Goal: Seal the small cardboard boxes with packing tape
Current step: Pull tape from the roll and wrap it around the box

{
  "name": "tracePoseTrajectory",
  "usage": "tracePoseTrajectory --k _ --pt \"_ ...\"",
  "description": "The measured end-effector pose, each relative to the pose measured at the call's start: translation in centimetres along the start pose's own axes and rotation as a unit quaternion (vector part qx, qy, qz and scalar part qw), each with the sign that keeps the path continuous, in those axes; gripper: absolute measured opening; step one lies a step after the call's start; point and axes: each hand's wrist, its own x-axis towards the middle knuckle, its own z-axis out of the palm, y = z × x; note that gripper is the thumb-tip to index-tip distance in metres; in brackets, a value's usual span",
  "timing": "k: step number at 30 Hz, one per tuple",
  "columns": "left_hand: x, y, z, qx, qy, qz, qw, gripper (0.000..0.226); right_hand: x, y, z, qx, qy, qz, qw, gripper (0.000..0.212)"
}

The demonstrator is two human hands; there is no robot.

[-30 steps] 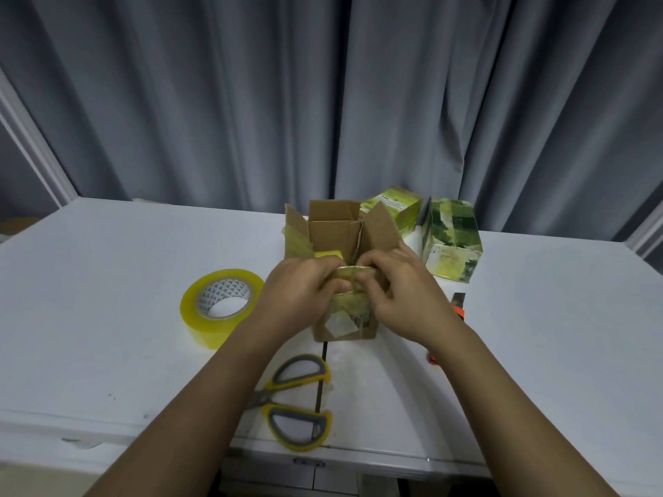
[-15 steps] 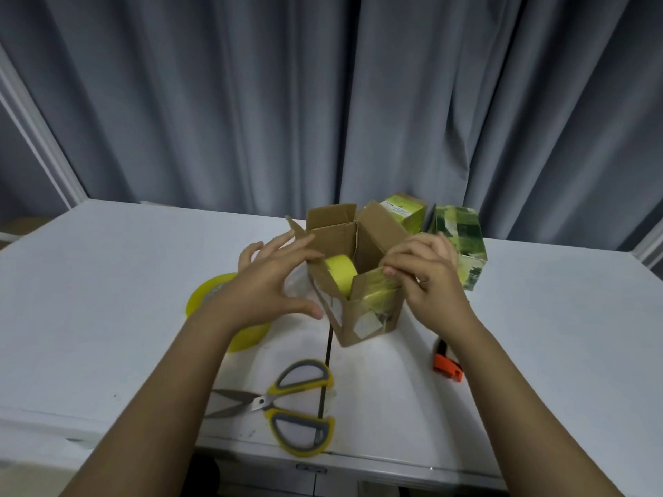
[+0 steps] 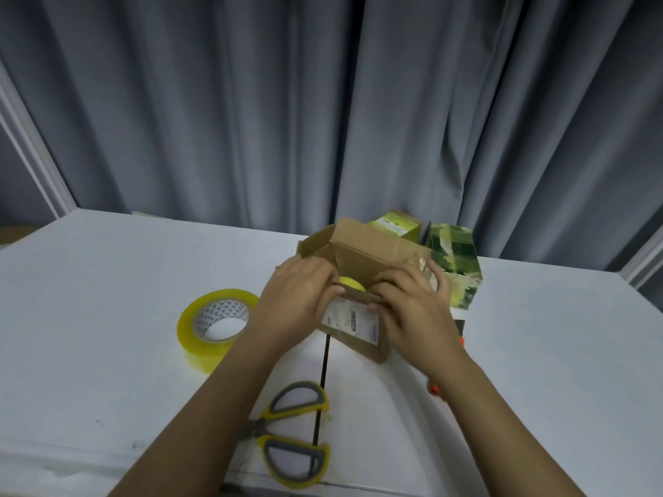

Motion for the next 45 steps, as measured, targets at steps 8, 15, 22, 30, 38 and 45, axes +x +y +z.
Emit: tracePoseTrajectory --k 8,15,22,30,38,45 --pt "-0.3 1.1 -0.3 0.072 -0.106 0.029 0.991 0.038 0.4 2.0 0.0 0.059 -0.018 0.075 0.995 0.012" --pt "0.2 0.2 -0.7 0.024 -0.1 0.004 0.995 0.019 0.8 0.3 1.0 0.1 0.007 0.049 0.994 0.011" --pt "0.8 0.3 0.0 0.016 -0.06 -0.023 0.998 0.012 0.9 0.3 1.2 0.125 0.012 0.038 0.991 0.011" --pt "0.8 0.4 -0.2 0.017 -0.057 0.005 0.998 0.023 0.7 -0.4 1.7 0.068 0.031 0.05 0.996 0.01" --pt "1.2 0.3 0.7 0.116 -0.051 -0.001 0.992 0.03 0.2 -1.4 2.0 -0.032 0.067 0.072 0.995 0.017" --pt "-0.2 0.3 0.3 0.043 0.029 0.04 0.998 0.067 -0.9 -2.0 2.3 0.007 0.159 0.072 0.985 0.053"
